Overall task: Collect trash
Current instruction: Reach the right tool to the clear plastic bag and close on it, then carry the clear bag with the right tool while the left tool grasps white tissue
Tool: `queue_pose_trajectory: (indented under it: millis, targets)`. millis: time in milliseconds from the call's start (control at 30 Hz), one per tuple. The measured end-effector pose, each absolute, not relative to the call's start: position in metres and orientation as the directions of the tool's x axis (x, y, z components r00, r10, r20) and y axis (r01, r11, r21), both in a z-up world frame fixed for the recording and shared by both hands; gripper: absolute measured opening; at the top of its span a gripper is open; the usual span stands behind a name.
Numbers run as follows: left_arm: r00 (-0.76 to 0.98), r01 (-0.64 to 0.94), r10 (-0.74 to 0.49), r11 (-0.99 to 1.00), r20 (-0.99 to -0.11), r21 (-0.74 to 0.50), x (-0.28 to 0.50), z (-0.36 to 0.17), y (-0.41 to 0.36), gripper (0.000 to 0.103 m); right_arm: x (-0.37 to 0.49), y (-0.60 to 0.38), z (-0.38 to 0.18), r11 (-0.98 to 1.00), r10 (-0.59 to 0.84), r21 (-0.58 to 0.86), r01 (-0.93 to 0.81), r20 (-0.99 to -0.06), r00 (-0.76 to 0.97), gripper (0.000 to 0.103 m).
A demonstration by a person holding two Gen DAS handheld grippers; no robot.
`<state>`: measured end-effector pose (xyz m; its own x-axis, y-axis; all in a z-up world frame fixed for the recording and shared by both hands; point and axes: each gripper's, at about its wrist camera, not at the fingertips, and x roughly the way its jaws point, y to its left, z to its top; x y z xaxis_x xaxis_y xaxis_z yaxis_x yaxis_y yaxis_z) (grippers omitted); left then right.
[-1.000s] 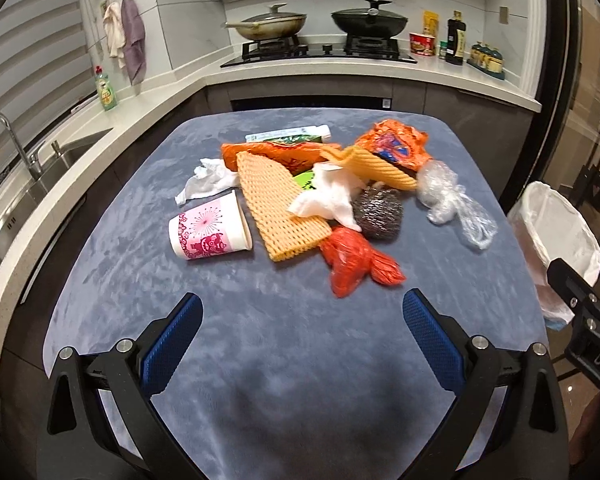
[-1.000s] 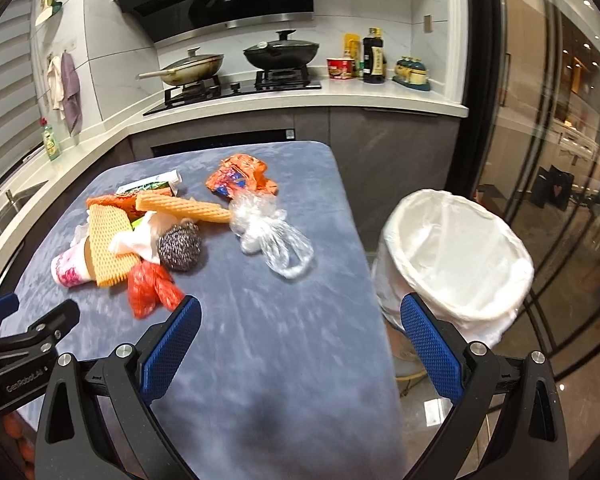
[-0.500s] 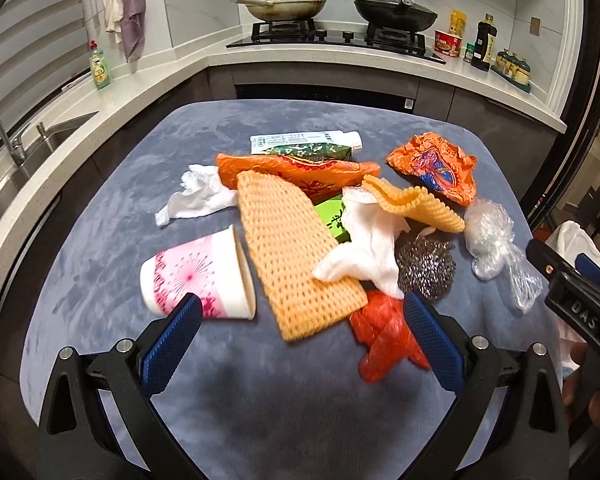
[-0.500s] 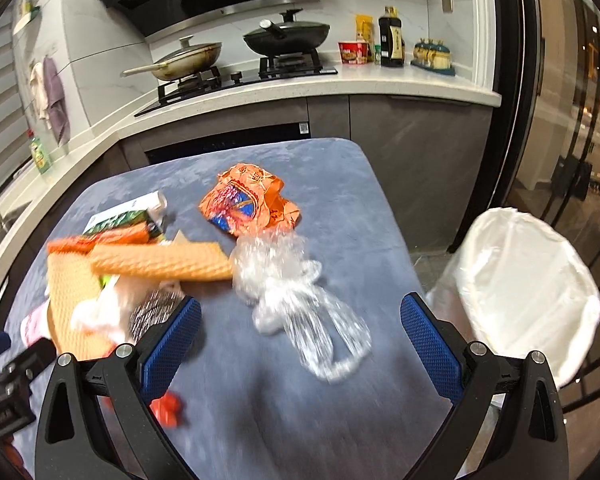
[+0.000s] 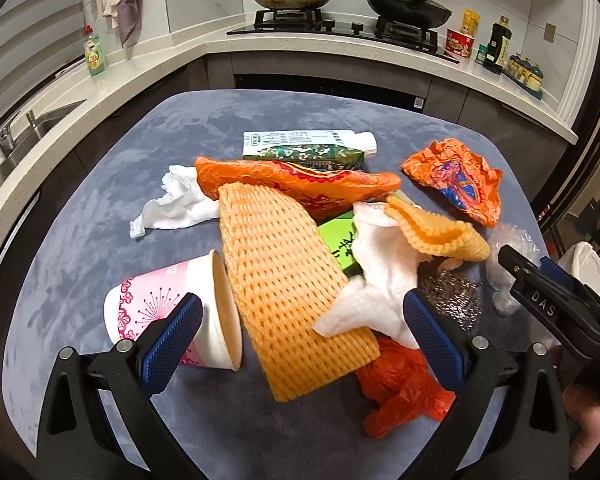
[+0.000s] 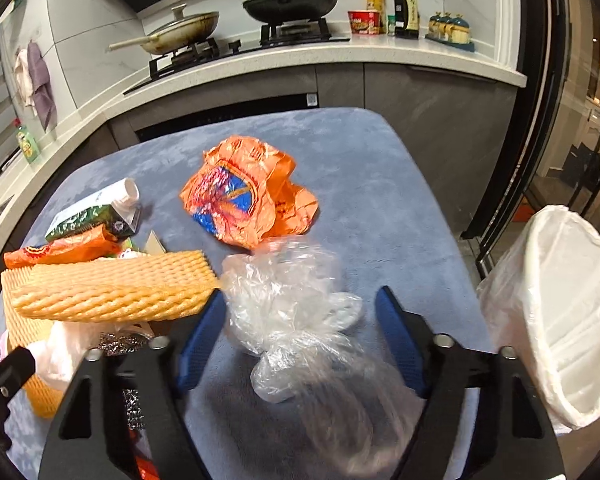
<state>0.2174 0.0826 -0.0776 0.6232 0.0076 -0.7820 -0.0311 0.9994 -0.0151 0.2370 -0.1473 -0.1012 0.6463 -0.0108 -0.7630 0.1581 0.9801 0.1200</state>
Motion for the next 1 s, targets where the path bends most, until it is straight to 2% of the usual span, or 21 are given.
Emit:
queue_pose_trajectory:
  millis: [200,300,533,667,767,833,967,1000]
  targets:
    - [0.611,-0.070,0.003,0.996,-0.791,-0.050,0.223,-0.082,0.101,0.096,0.232,-0.139,-0.103,0.987,0.006,0.112,0.120,-0.756,0.654,0.037]
    - [0.607,-0.083,-0.004,0.994,-0.795,-0.068,0.221,-0.083,0.109,0.096,0.226,-0.137,-0.098,0.988,0.006,0.106,0.111,-0.749,0.662,0.032]
    - [0.606,-0.090,-0.029,0.990,-0.795,-0.105,0.209,-0.080,0.113,0.095,0.210,-0.138,-0.078,0.987,0.009,0.116,0.108,-0.721,0.693,0.030]
    - [0.623,-0.038,-0.085,0.990,-0.778,-0.138,0.204,-0.071,0.100,0.091,0.201,-0.142,-0.067,0.987,0.001,0.115,0.115,-0.710,0.704,0.030]
    - [0.632,0.018,-0.112,0.991,-0.767,-0.130,0.206,-0.069,0.084,0.084,0.195,-0.144,-0.064,0.985,0.003,0.123,0.118,-0.707,0.708,0.030]
    - [0.629,0.044,-0.116,0.993,-0.768,-0.114,0.210,-0.072,0.074,0.072,0.192,-0.144,-0.062,0.985,0.005,0.125,0.118,-0.707,0.707,0.030]
    - [0.601,0.066,-0.134,0.991,-0.788,-0.118,0.217,-0.083,0.064,0.055,0.188,-0.144,-0.061,0.985,0.002,0.121,0.119,-0.709,0.706,0.030]
    - [0.593,0.073,-0.141,0.990,-0.793,-0.122,0.219,-0.086,0.063,0.045,0.186,-0.145,-0.062,0.985,0.003,0.124,0.119,-0.709,0.705,0.030]
